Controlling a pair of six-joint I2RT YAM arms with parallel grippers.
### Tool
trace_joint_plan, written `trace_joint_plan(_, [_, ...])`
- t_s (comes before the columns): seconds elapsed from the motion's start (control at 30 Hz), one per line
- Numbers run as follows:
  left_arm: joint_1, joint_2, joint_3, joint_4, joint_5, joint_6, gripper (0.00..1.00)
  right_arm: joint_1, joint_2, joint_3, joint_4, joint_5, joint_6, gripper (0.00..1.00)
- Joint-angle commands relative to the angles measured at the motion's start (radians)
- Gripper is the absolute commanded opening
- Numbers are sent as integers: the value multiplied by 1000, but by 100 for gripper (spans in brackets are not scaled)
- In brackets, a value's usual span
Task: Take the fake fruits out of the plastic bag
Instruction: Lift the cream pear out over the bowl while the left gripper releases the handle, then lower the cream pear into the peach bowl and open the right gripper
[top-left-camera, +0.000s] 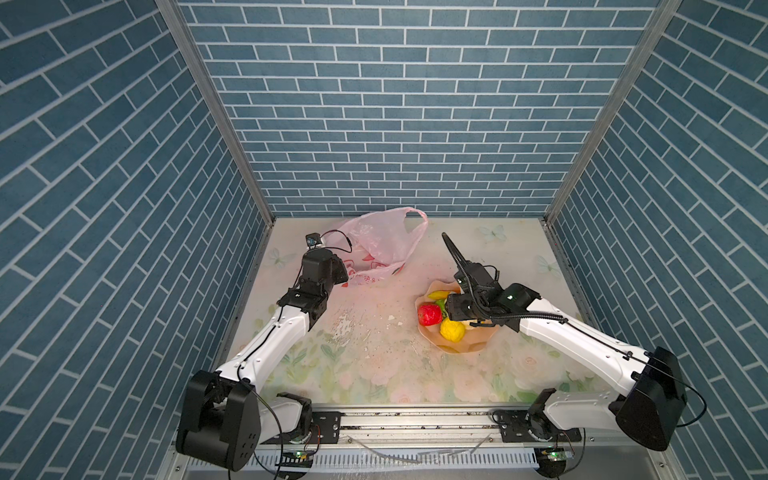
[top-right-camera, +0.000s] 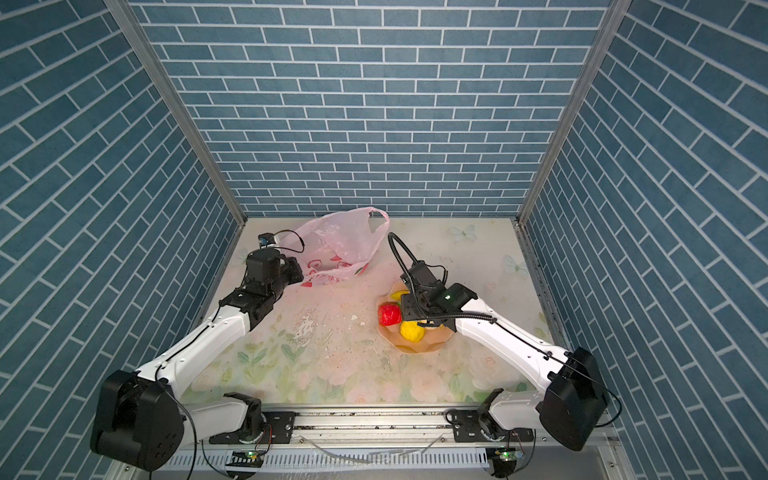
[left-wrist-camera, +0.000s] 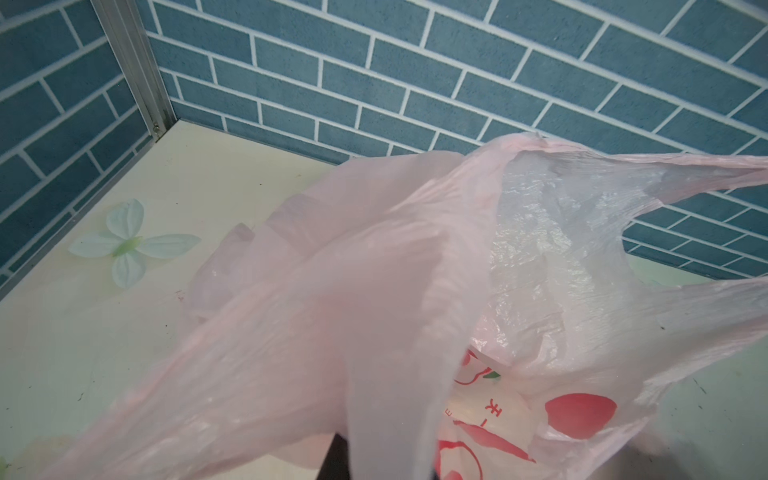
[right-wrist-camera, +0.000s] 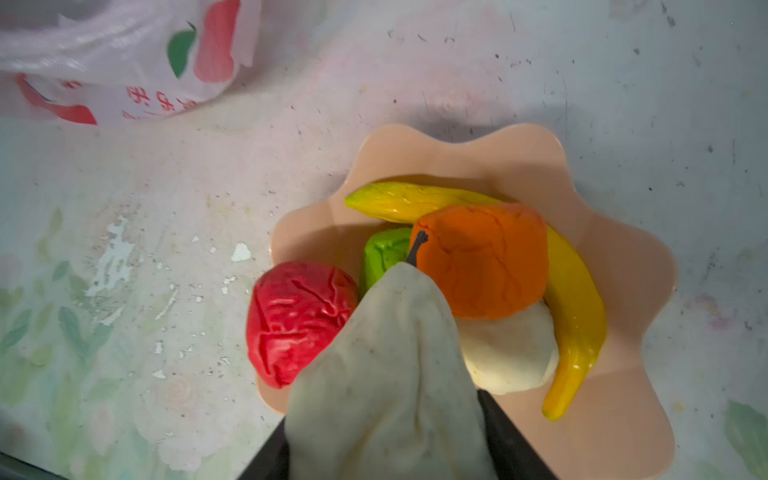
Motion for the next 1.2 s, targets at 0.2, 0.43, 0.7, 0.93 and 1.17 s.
trace_joint_plan(0.2, [4,-22,9,9,36,-12,24,5,-30,-86,33,21,80,17])
trace_joint_plan(0.43, [4,-33,-3,17,45,-13,24,27,-16,-97,44,23,89,27])
trace_joint_plan(0.7, [4,-46,-14,25,48,-13,25,44,-2,-91,30,43,98,51])
trace_joint_plan(0.93, [4,-63,-23,26,50,-15,25,51,8,-85,12,61,105,61])
trace_joint_plan(1.17, [4,-79,-32,23,48,-12,25,56,25,-87,4,76,109,67])
